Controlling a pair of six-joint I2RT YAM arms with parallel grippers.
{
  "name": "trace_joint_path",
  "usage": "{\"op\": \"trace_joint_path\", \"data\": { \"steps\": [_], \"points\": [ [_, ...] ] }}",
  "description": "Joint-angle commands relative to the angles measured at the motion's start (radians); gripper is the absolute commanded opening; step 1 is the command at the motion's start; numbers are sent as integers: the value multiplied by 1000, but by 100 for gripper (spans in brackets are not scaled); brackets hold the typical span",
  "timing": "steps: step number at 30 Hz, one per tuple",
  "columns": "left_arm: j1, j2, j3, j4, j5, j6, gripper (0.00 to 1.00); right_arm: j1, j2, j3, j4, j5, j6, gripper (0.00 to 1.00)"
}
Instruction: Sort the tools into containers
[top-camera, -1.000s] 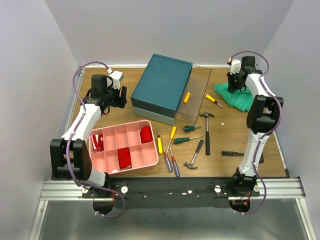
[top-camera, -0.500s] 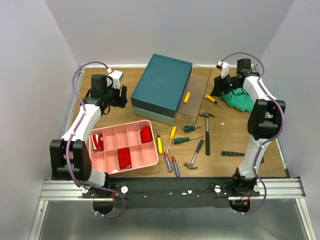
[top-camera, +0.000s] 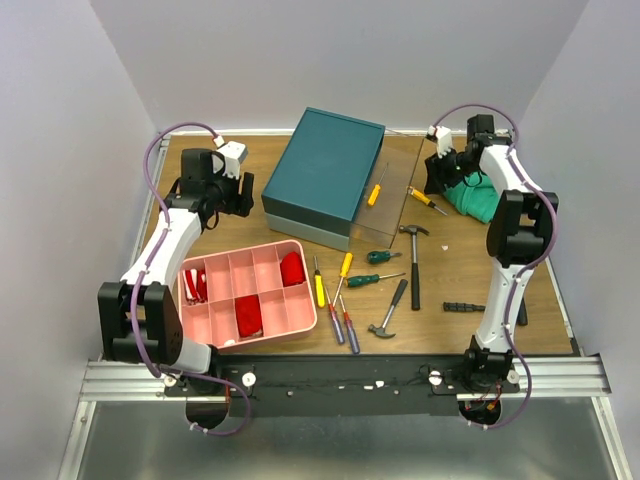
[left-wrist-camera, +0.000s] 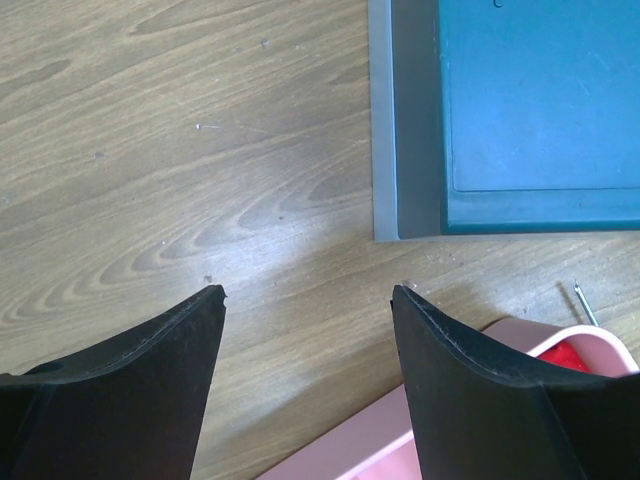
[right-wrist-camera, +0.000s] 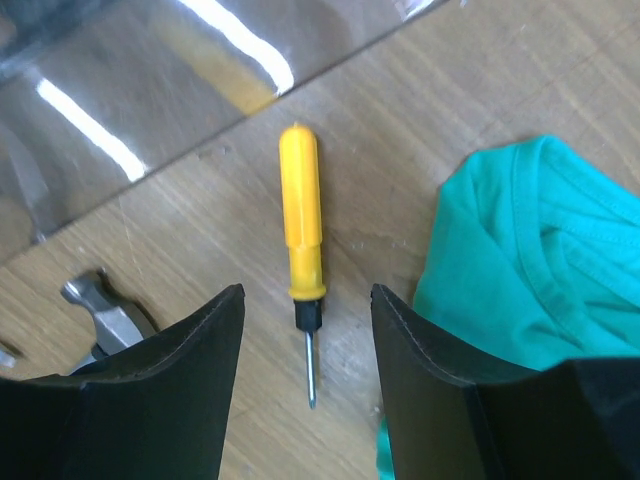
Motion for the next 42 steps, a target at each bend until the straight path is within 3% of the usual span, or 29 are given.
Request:
{"op": "trace_joint_path", "data": {
  "steps": [1, 6, 12, 21, 27, 29, 31, 34, 39, 42],
  "points": [
    [3, 33, 37, -2, -5, 3, 77, 8, 7, -15, -81, 96, -98, 61],
    [3, 41, 38, 1, 3, -3, 77, 11, 42, -9, -135, 119, -158, 59],
    [3, 33, 25, 3, -12, 3, 78, 18, 65, 8, -155, 135, -185, 50],
    [3, 16, 6, 6, -21, 11, 78, 47, 134, 81, -225, 173, -196, 50],
    [3, 19, 12, 6, -21, 9, 78, 58, 134, 67, -205, 224, -161, 40],
    [3, 24, 12, 12, -20, 6, 78, 58, 132, 62, -216, 247, -153, 26],
    [3, 30, 12, 21, -11, -3, 78, 57, 113, 38, -234, 274, -162, 15],
    [3, 41, 9, 49, 2, -24, 78, 57, 35, -63, -228, 297, -181, 10],
    [3, 61, 3, 90, 34, -63, 78, 49, -140, -258, -164, 305, -207, 6],
    [3, 62, 9, 100, 48, -81, 78, 21, -234, -248, -225, 242, -156, 3]
  ]
}}
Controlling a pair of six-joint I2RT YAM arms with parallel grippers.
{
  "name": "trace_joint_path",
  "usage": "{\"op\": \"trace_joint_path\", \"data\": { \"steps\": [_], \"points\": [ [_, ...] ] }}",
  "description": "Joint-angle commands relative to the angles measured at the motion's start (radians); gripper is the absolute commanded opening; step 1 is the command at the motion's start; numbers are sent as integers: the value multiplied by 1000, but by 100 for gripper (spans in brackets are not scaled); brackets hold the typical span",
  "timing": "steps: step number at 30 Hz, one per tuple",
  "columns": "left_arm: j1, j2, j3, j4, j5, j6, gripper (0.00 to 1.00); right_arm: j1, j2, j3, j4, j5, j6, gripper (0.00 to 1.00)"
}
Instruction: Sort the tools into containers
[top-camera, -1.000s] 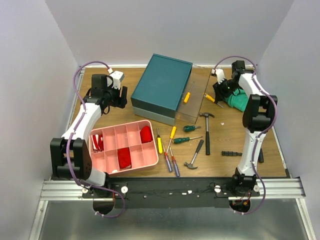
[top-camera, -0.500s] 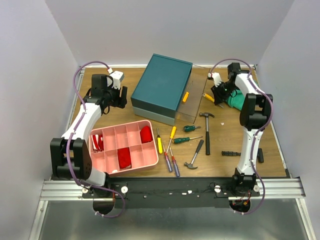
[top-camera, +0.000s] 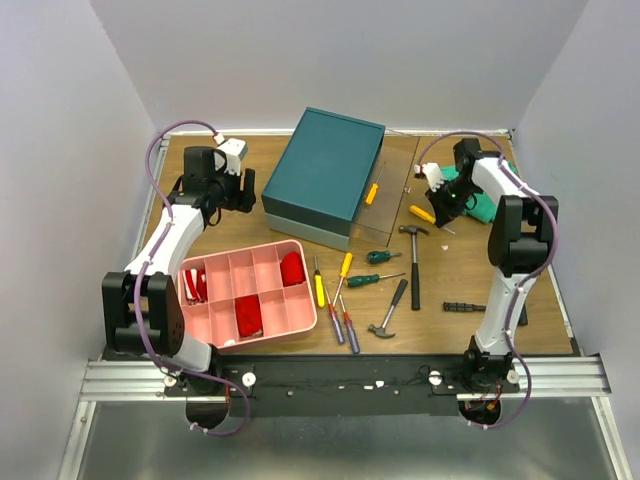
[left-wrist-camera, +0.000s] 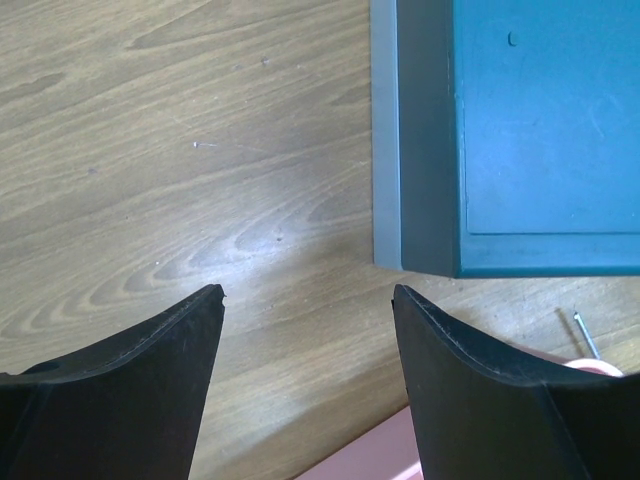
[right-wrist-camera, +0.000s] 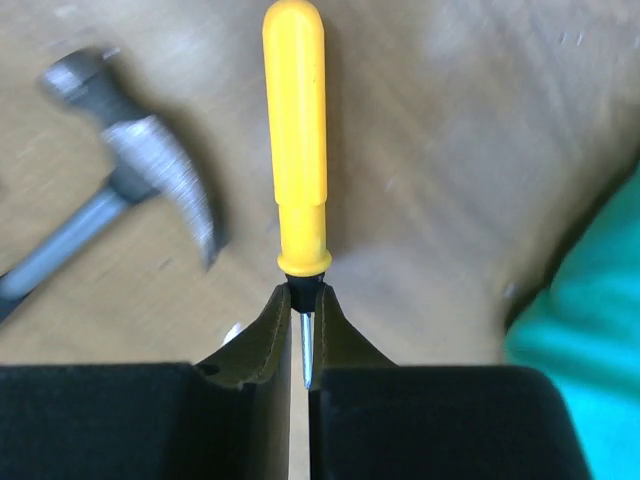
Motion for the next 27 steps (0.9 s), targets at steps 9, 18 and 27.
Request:
{"op": "trace_joint_path", "data": {
  "steps": [9, 18, 27],
  "points": [
    [3, 11, -11, 102, 86, -127, 78, -36, -335, 169, -124, -405, 334, 1],
    [2, -24, 6, 131, 98, -213, 76, 51, -292, 238, 119, -508, 1032, 0],
    [2, -82, -51, 136, 100, -245, 77, 133, -191, 232, 195, -438, 1322, 8]
  ]
}}
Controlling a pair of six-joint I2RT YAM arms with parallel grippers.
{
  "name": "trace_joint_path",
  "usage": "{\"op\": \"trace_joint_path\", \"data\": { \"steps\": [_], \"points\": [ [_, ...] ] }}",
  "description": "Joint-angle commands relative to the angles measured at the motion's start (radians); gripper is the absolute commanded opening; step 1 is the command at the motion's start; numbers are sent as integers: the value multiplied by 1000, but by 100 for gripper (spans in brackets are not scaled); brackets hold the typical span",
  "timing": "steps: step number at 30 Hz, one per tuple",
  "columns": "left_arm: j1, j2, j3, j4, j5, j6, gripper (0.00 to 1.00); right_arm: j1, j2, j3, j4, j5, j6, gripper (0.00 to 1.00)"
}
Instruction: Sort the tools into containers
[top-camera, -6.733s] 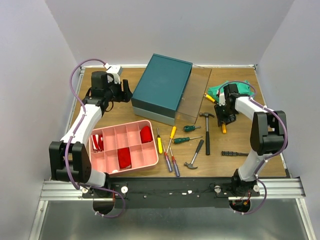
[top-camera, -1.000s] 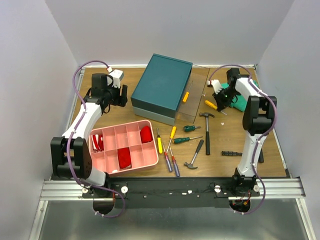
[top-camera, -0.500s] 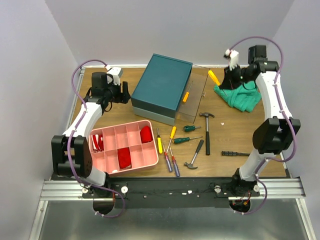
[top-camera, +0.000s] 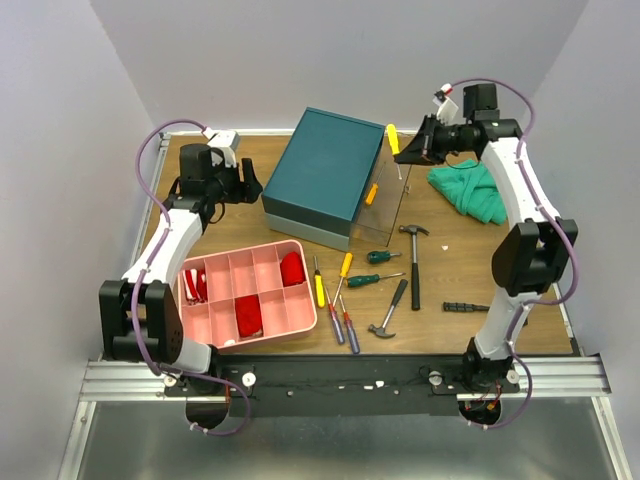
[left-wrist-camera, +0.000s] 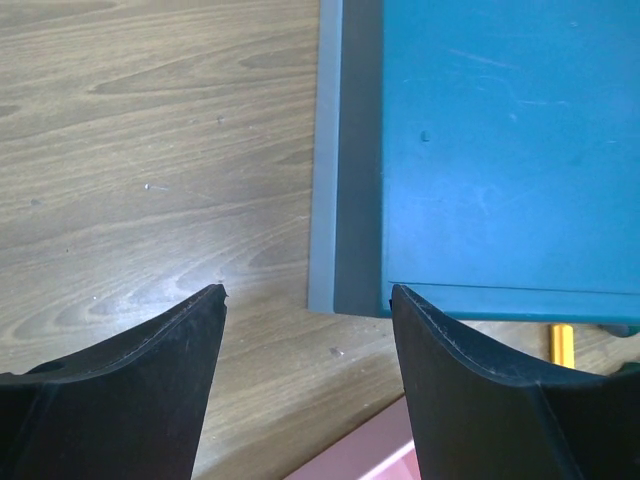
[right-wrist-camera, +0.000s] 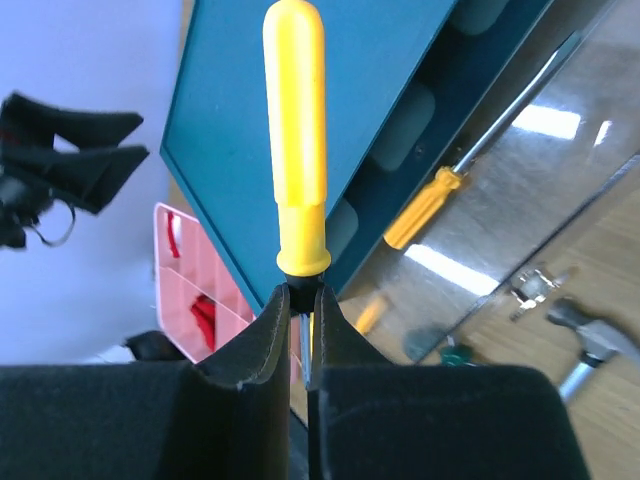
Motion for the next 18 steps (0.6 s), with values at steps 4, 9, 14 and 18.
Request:
{"op": "trace_joint_path", "data": {
  "steps": [4, 9, 14, 18],
  "points": [
    [-1, -67, -39, 10, 33, -33, 77, 58, 39, -20, 48, 26, 181, 54],
    [-9, -52, -20, 11, 36, -43, 77, 30, -3, -15, 21, 9, 109, 65],
    [-24, -16, 13, 39, 38, -40, 77, -10, -98, -39, -66, 7, -283, 68],
    [-33, 1, 30, 46, 50, -56, 77, -8, -191, -134, -190, -16, -684, 72]
  ]
}}
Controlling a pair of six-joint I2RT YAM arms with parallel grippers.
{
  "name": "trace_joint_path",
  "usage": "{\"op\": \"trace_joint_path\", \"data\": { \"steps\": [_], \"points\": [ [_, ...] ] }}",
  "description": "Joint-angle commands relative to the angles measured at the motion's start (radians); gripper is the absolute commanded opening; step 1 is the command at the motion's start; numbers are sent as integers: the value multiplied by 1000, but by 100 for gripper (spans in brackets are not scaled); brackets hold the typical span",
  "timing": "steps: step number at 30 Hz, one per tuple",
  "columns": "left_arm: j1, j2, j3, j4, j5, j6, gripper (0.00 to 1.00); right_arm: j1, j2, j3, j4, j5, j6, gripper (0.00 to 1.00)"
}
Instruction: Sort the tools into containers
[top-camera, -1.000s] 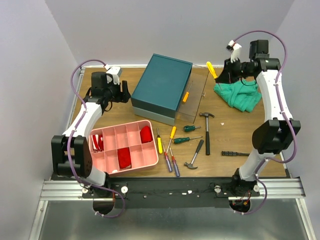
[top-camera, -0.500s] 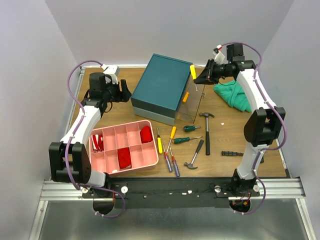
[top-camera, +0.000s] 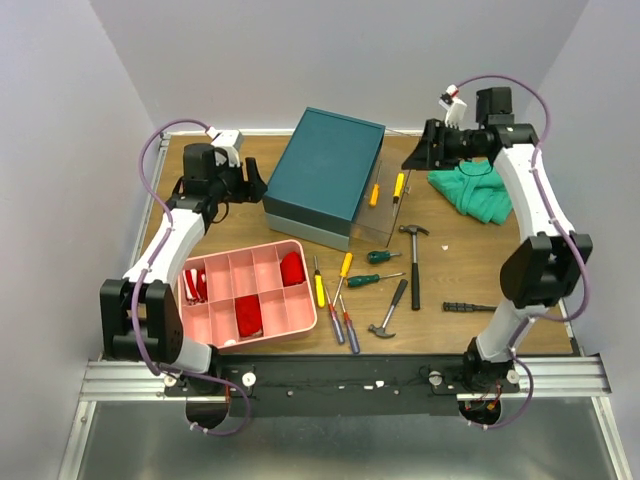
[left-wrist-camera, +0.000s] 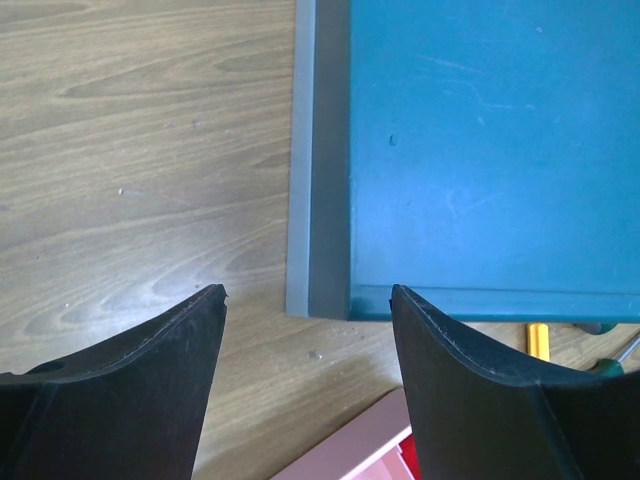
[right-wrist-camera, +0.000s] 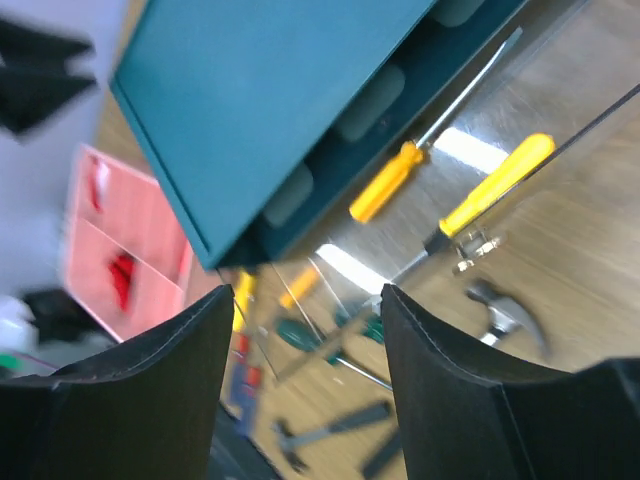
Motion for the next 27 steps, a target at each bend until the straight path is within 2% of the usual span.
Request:
{"op": "trace_joint_path", "data": {
  "steps": [1, 2, 4, 5, 8, 9, 11, 13, 20, 25, 27],
  "points": [
    [-12, 21, 39, 40, 37, -23, 77, 9, -149, -104, -163, -46, -563, 74],
    [-17, 21, 39, 43, 38, -26, 77, 11, -183, -204, -163, -46, -705, 77],
    [-20, 27, 41, 42, 43, -34, 77, 15, -284, -323, -139, -39, -865, 76],
    [-21, 27, 44, 40, 47, -34, 77, 22, -320, -439, -123, -24, -1011, 76],
    [-21, 35, 52, 36, 55, -25, 77, 43, -430, -591, -97, -4, -1277, 76],
    [-21, 37, 55, 36, 55, -23, 76, 57, -447, -648, -109, 4, -1318, 76],
    [-21, 38, 58, 40, 46, -23, 77, 115, -446, -650, -141, 19, -1393, 75],
    [-21, 38, 55, 39, 44, -25, 77, 166, -430, -636, -162, 32, -1402, 73],
    [-21, 6, 36, 27, 47, -23, 77, 432, -342, -641, 18, 134, -1317, 71],
    [-21, -49, 0, 7, 47, -16, 77, 502, -205, -581, 35, 159, -1251, 72],
    [-21, -68, -23, 4, 46, -20, 77, 543, -180, -593, 82, 231, -1221, 72]
  ]
}}
